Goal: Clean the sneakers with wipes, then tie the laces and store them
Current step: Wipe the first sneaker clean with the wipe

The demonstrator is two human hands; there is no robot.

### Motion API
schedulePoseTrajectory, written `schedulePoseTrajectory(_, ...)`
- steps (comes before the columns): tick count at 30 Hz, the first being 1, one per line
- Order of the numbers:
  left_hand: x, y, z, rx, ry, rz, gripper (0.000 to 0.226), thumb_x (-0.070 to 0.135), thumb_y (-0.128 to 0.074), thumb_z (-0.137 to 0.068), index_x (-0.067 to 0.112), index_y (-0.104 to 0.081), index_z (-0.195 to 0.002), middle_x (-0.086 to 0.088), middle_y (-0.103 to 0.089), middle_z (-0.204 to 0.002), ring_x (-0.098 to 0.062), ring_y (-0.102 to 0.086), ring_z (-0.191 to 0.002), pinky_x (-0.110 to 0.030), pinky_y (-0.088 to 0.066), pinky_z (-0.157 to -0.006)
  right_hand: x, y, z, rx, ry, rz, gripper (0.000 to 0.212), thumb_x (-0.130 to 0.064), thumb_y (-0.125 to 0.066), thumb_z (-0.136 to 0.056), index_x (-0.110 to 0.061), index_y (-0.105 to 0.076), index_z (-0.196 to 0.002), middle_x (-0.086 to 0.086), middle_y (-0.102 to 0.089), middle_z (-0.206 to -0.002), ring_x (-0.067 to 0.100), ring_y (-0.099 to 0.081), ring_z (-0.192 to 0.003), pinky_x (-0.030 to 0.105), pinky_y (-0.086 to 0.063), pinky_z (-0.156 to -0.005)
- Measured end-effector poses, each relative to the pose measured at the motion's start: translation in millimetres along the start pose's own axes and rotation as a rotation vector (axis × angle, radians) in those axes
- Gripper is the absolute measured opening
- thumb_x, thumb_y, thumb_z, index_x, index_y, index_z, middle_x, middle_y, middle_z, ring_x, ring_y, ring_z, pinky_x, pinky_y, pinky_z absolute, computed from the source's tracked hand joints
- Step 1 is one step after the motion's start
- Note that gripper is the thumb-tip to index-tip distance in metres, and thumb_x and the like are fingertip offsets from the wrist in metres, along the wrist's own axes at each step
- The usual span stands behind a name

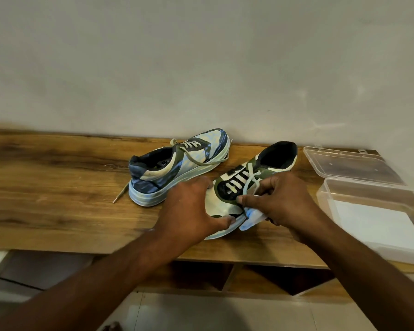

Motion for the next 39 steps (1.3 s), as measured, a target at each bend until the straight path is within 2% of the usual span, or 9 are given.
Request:
schedulePoseTrajectory(6,5,1,1,-0.037,-0.037,0.027,0.062,0.067,-0.085,-0.057,0.033,-0.068,-0.106,0.021,-0.064,-0.092,0.0,-0.058,-0.08,-0.022,-0.047,-0.069,-30,0,-5,-0.167,-0.006,-0.387,0.035,-0.015,-0.089,-0.071,0.001,-0.076,-0.099,0.028,-0.073,-0.089,0.03,-0.058,-0.067,0.029,-0.039,-0.047)
schedulePoseTrajectory(10,4,-3,3,-0.074,-0.03,0.125,0.067,0.066,-0.087,-0.062,0.035,-0.066,-0.118,0.02,-0.069,-0.107,0.002,-0.063,-0.096,-0.026,-0.056,-0.084,-71,-3,1,-0.348,0.276,-0.565,0.073,-0.01,-0.085,-0.072,-0.019,-0.06,-0.14,0.008,-0.067,-0.07,0.028,-0.065,-0.073,0.049,-0.052,-0.077)
schedulePoseTrajectory(14,-1,-7,8,-0.057,-0.026,0.209,0.071,0.069,-0.084,-0.065,0.029,-0.065,-0.121,0.016,-0.07,-0.114,-0.001,-0.065,-0.106,-0.032,-0.055,-0.093,-93,-13,11,-0.325,0.529,-0.295,0.083,-0.005,-0.084,-0.081,-0.029,-0.047,-0.151,0.01,-0.064,-0.067,0.02,-0.069,-0.064,0.028,-0.055,-0.06)
schedulePoseTrajectory(19,2,-3,10,-0.085,-0.008,0.166,0.059,0.059,-0.09,-0.065,0.03,-0.071,-0.112,0.024,-0.07,-0.1,0.003,-0.067,-0.094,-0.016,-0.051,-0.079,-76,-27,-6,-0.068,0.52,0.145,0.04,-0.032,-0.087,-0.081,-0.029,-0.076,-0.119,-0.005,-0.072,-0.072,0.002,-0.068,-0.067,0.022,-0.051,-0.066)
schedulePoseTrajectory(24,5,3,2,-0.066,0.018,0.119,0.064,0.061,-0.091,-0.055,0.027,-0.072,-0.105,0.015,-0.074,-0.092,-0.001,-0.066,-0.079,-0.026,-0.055,-0.069,-51,-18,-12,-0.01,0.441,0.005,0.011,-0.026,-0.085,-0.083,-0.02,-0.083,-0.093,-0.008,-0.077,-0.081,0.005,-0.072,-0.072,0.024,-0.058,-0.062)
schedulePoseTrajectory(27,4,6,0,-0.049,0.049,0.111,0.067,0.067,-0.089,-0.049,0.028,-0.074,-0.1,0.015,-0.072,-0.086,-0.001,-0.066,-0.075,-0.033,-0.058,-0.067,-34,4,-14,0.081,0.371,-0.127,0.009,-0.023,-0.085,-0.083,-0.02,-0.083,-0.091,-0.004,-0.078,-0.082,0.014,-0.074,-0.071,0.037,-0.062,-0.058)
schedulePoseTrajectory(31,1,8,-2,-0.05,0.104,0.119,0.071,0.06,-0.095,-0.044,0.029,-0.074,-0.104,0.018,-0.073,-0.094,0.002,-0.067,-0.084,-0.03,-0.061,-0.077,-2,41,-19,0.311,0.347,-0.051,0.014,-0.02,-0.086,-0.081,-0.025,-0.082,-0.093,-0.011,-0.078,-0.089,0.005,-0.074,-0.08,0.04,-0.064,-0.076)
schedulePoseTrajectory(36,6,5,-3,-0.082,0.062,-0.024,0.075,0.07,-0.084,-0.046,0.033,-0.071,-0.109,0.019,-0.07,-0.1,0.0,-0.063,-0.091,-0.029,-0.059,-0.081,22,65,-7,0.452,0.374,0.118,0.02,-0.018,-0.084,-0.081,-0.022,-0.081,-0.1,-0.011,-0.075,-0.089,-0.004,-0.07,-0.079,0.014,-0.057,-0.074)
schedulePoseTrajectory(39,11,1,-1,-0.084,0.024,-0.142,0.088,0.08,-0.079,-0.05,0.034,-0.064,-0.123,0.017,-0.066,-0.118,-0.005,-0.059,-0.106,-0.029,-0.054,-0.091,30,69,1,0.493,0.4,0.156,0.018,-0.017,-0.083,-0.081,-0.019,-0.08,-0.099,-0.007,-0.075,-0.091,0.003,-0.07,-0.078,0.025,-0.06,-0.073)
Point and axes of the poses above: each hand's wrist, its own z-axis away from the middle knuckle, its own y-axis out of the back of the hand, x = y × z, the point moved 4 cm from there along -z, towards the middle knuckle
